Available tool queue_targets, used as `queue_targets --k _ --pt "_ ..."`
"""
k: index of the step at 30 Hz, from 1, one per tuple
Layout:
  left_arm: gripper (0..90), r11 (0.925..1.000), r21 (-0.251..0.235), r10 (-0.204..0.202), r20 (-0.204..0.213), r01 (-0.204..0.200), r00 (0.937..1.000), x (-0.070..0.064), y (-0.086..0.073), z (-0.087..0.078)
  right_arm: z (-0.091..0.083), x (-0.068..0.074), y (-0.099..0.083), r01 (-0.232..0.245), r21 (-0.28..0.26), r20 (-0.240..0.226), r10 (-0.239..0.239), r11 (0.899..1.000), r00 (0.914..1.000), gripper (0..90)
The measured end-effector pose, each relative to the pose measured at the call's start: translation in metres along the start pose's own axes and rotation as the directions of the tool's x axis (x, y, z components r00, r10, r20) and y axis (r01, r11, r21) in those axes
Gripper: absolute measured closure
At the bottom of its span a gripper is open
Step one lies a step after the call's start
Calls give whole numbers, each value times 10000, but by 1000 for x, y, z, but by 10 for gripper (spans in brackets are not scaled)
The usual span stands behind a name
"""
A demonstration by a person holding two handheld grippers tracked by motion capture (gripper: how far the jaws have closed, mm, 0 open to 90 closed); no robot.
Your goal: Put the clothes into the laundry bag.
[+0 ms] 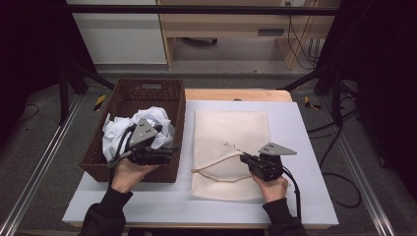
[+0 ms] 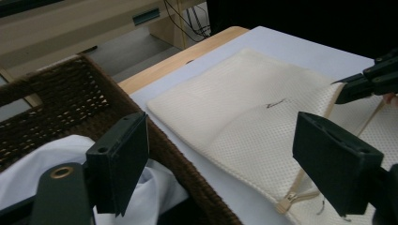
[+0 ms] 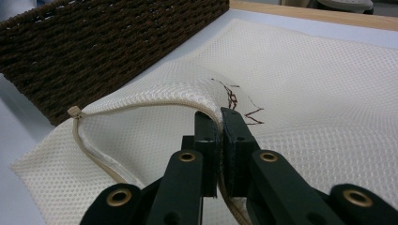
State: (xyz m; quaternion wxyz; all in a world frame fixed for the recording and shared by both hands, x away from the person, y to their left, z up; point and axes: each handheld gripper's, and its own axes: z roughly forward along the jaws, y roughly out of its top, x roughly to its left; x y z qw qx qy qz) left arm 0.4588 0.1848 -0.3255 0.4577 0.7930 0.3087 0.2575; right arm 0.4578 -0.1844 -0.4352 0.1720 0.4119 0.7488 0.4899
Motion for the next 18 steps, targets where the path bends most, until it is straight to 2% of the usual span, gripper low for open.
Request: queue_targets --k 3,5,6,8,12,18 --pt "170 9999 33 -128 -81 128 9999 17 4 -4 0 0 0 12 21 -2 -12 10000 10000 861" --pt "169 9996 122 -234 -317 238 9992 26 4 -5 0 0 0 36 31 -16 -36 10000 10000 860" --pt "168 9997 176 -174 -530 183 9984 32 4 -4 1 0 0 30 37 -25 -30 10000 10000 860" --pt "165 9993 348 -119 -670 143 9977 42 3 -3 1 0 0 31 47 -31 -31 10000 10000 860" --pt "154 9955 942 210 -1071 -109 9940 58 -2 1 1 1 0 41 92 -18 -41 9999 10000 860" --pt "145 9905 1317 -215 -1387 400 9901 84 -14 11 2 1 -1 47 144 -35 -46 9999 10000 861"
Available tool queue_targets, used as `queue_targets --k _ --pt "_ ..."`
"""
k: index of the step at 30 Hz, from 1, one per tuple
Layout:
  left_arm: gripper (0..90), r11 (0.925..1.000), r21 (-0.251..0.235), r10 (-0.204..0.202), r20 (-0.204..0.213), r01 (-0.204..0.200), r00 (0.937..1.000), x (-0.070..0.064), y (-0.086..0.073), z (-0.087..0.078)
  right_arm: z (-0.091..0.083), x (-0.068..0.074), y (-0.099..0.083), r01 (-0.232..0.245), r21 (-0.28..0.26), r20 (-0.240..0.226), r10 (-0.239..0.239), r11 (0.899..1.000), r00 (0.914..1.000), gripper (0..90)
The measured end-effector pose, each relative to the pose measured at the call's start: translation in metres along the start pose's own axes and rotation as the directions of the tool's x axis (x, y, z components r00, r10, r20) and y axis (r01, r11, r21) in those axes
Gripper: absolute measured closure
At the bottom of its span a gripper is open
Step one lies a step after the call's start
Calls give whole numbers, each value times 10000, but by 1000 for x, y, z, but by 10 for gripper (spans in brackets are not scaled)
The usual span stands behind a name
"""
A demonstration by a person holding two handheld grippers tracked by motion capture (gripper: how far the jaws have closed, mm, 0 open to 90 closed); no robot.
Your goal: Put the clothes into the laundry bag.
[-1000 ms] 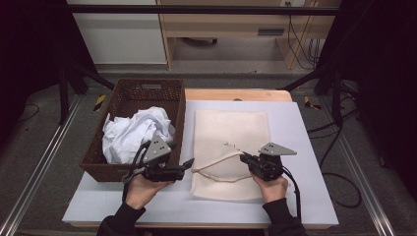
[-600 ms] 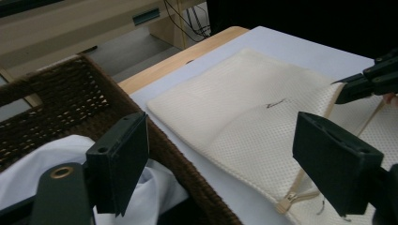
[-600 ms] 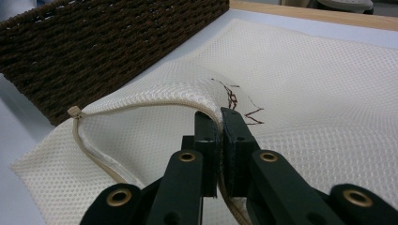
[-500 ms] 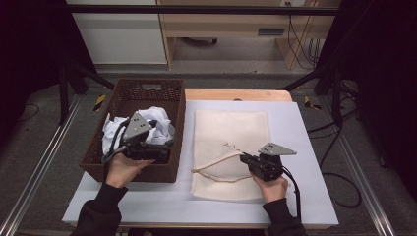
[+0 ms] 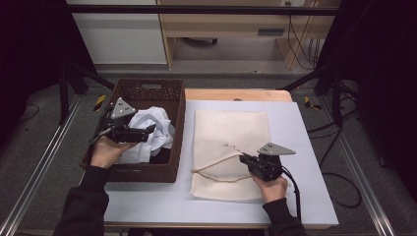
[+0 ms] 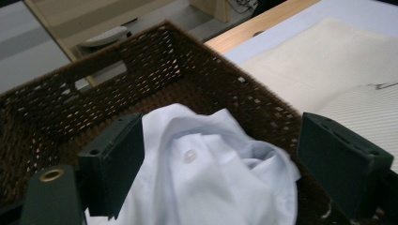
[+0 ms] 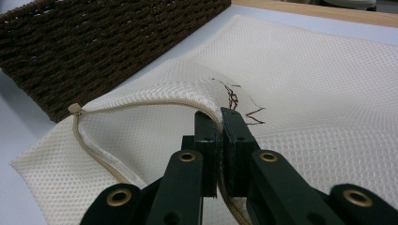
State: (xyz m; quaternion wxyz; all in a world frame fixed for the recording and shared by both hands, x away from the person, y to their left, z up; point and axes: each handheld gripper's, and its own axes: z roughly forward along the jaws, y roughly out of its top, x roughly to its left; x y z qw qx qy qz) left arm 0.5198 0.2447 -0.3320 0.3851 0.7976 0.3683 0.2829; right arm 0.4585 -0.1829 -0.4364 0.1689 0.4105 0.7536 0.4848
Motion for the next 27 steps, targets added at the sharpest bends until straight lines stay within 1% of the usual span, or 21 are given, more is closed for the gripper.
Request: queue_targets --k 2,5,7,11,12,14,15,17,18,21,23,24,25,27 --pt "135 9998 222 15 -84 -13 10000 6 -3 7 0 0 0 10 33 -6 -10 10000 10000 861" --pt "136 9971 761 33 -94 -26 10000 11 -8 19 1 0 0 53 66 -27 -53 10000 10000 861" --pt "131 9942 1076 96 -125 -82 9999 12 -11 26 1 0 0 55 70 -36 -54 10000 10000 861" --pt "105 9877 1557 199 -206 -165 9996 11 -16 36 1 0 0 57 104 -38 -57 9999 10000 861" --pt "100 9854 1699 180 -275 -131 9995 11 -18 39 1 0 0 62 97 -47 -61 9999 10000 862" --pt "100 9787 2049 136 -245 -83 9996 12 -23 45 1 0 0 57 100 -47 -56 9999 10000 861" --pt "99 9763 2165 42 -279 19 9996 14 -27 48 1 0 0 75 130 -50 -75 9999 10000 861" --pt "99 9727 2311 -134 -266 191 9996 16 -33 52 1 0 0 72 140 -59 -71 9999 10000 862" --pt "100 9724 2308 -294 -249 343 9993 18 -37 53 1 0 0 70 150 -58 -69 9999 10000 861" --pt "102 9688 2391 -647 -94 650 9979 22 -46 56 2 0 0 77 159 -34 -77 9998 10000 861" --pt "103 9636 2599 -649 -2 627 9979 22 -48 57 2 0 -1 44 183 -46 -44 9998 10000 861" --pt "103 9625 2651 -600 32 570 9982 21 -48 59 2 0 -1 46 189 -35 -45 9998 10000 861" --pt "107 9598 2758 -554 66 514 9984 19 -48 61 3 0 -1 87 215 -27 -86 9997 10000 861" --pt "114 9499 3107 -386 116 331 9992 17 -49 65 3 0 -1 117 213 -22 -116 9997 9999 861"
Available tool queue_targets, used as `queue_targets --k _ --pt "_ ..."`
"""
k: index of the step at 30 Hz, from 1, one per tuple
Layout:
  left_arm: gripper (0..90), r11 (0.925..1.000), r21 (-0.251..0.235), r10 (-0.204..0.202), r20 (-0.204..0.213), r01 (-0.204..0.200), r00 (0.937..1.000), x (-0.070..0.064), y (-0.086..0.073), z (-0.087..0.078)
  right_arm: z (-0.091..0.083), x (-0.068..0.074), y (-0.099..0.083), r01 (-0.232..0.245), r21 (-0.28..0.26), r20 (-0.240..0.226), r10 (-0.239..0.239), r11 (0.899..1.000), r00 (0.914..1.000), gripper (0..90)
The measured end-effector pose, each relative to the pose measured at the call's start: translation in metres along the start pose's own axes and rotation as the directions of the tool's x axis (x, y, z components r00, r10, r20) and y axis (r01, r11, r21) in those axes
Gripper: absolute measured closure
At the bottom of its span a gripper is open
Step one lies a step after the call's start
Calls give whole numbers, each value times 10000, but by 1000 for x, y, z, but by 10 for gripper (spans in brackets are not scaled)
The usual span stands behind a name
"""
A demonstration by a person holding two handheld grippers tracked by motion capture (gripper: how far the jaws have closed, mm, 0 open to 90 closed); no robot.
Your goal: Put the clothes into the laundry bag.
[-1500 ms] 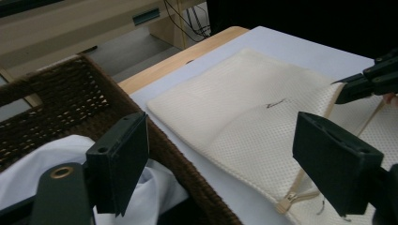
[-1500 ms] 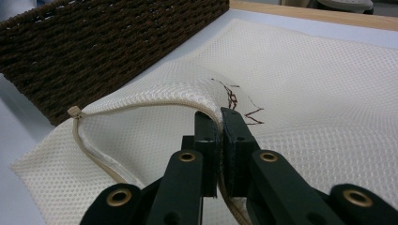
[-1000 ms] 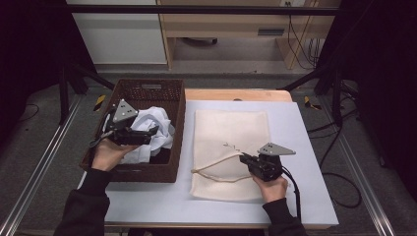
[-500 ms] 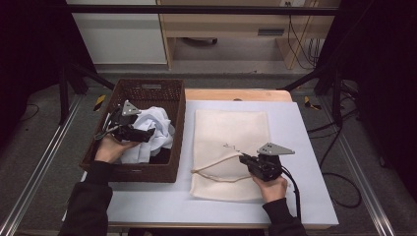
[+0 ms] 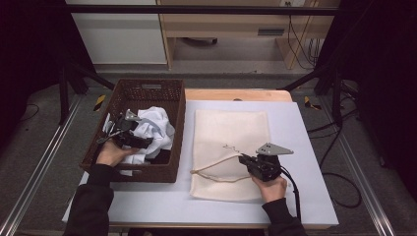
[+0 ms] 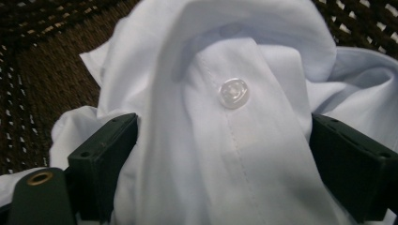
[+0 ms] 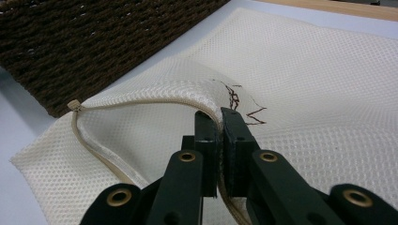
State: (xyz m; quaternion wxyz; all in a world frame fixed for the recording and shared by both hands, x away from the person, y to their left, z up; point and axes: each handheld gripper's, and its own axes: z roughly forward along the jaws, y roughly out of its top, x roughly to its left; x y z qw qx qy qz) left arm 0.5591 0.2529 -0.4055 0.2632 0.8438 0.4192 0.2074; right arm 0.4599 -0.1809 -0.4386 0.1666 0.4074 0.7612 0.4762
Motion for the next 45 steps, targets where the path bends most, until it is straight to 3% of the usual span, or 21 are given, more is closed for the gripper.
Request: queue_targets --k 3,6,9,11,17,23,28,30,35,39,45 --pt "143 9977 644 225 2 -224 9997 -3 0 9 0 0 0 -7 7 -6 7 10000 10000 861" --pt "206 9957 930 16 -9 -15 10000 -4 1 13 0 0 0 10 6 -8 -10 10000 10000 862" --pt "305 9951 968 -222 134 208 9997 -3 -1 12 0 0 0 -10 6 -14 10 10000 10000 862" --pt "423 9936 1083 -337 187 315 9993 -3 -1 11 0 0 0 -16 8 -9 16 10000 10000 861" --pt "719 9915 1285 -232 278 195 9993 -5 0 9 0 0 0 -34 29 -15 34 10000 10000 861" --pt "786 9932 1138 -308 378 263 9988 -5 0 7 0 0 0 -39 45 0 39 10000 10000 862" --pt "799 9985 373 -423 439 406 9981 -2 1 -1 0 0 0 -79 10 -26 79 10000 10000 862" --pt "800 9984 97 -553 464 549 9974 -2 1 -3 1 -1 0 -150 41 -69 151 9999 9999 863" --pt "803 9978 -488 -440 323 456 9985 -2 1 -11 -2 -4 -1 -304 -30 -91 304 9995 9995 865" --pt "808 9922 -1189 -366 182 385 9992 -2 1 -19 0 -1 -2 -157 121 -47 157 9998 9999 867" --pt "812 9704 -2368 -553 -268 474 9981 -2 3 -37 0 -1 -2 -197 110 -57 197 9997 9998 867"
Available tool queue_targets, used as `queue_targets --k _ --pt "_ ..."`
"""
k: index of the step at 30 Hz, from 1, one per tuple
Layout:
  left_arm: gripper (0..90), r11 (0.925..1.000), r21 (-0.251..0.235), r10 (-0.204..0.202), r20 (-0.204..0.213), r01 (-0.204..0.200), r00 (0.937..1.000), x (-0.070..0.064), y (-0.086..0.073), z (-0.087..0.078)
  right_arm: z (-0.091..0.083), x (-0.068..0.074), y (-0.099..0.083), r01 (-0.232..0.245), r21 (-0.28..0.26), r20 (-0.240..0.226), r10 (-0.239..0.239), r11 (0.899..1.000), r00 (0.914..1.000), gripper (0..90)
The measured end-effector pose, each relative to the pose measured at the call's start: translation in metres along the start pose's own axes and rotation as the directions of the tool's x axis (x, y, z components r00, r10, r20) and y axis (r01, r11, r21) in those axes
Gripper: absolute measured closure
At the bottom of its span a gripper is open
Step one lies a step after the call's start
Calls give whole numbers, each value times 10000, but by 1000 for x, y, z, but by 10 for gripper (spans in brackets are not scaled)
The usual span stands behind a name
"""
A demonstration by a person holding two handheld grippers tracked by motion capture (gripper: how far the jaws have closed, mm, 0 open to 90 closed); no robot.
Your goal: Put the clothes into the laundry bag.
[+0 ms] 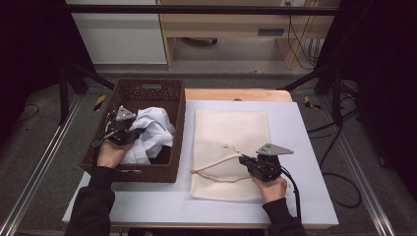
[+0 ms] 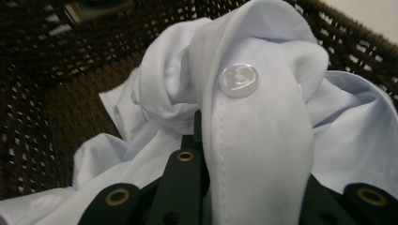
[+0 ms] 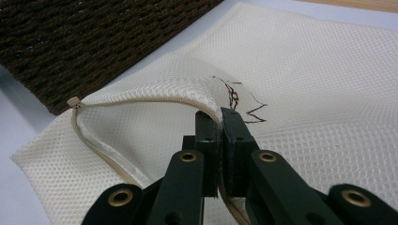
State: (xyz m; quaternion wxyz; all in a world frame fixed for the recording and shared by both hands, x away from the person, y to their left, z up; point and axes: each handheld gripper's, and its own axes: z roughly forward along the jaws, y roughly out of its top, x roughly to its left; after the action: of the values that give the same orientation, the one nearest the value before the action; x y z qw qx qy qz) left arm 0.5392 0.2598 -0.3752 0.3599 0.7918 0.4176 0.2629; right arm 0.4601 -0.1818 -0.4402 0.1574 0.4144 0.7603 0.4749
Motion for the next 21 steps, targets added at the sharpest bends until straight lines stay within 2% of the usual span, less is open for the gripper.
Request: queue_targets --k 4,8,10,14,15,17,19,20,21 --pt "814 9961 -868 107 -343 -137 9994 -3 10 -17 -1 0 0 39 -15 5 -39 10000 10000 867" --pt "815 9866 -1633 -64 -658 -45 9978 -4 20 -32 -1 0 0 34 -27 1 -34 10000 10000 867" --pt "814 9773 -2111 -345 -787 172 9963 -3 24 -39 -1 0 0 49 -20 10 -49 10000 10000 867" --pt "815 9564 -2900 -664 -976 355 9930 0 29 -54 -1 0 0 53 -16 13 -53 10000 10000 867" --pt "815 9517 -3051 -678 -1025 336 9924 0 30 -57 -1 0 0 58 -16 17 -58 10000 10000 868" --pt "815 9454 -3229 -762 -872 442 9933 2 32 -62 -1 0 0 47 -16 16 -47 10000 10000 868" --pt "815 9356 -3494 -874 -921 500 9919 2 34 -68 -1 0 0 70 -11 19 -70 10000 10000 869" --pt "815 9296 -3632 -984 -816 624 9918 3 36 -71 -1 0 0 67 -15 16 -67 10000 10000 868" --pt "815 9274 -3694 -970 -863 585 9915 3 37 -73 -1 0 0 70 -17 19 -70 10000 10000 870"
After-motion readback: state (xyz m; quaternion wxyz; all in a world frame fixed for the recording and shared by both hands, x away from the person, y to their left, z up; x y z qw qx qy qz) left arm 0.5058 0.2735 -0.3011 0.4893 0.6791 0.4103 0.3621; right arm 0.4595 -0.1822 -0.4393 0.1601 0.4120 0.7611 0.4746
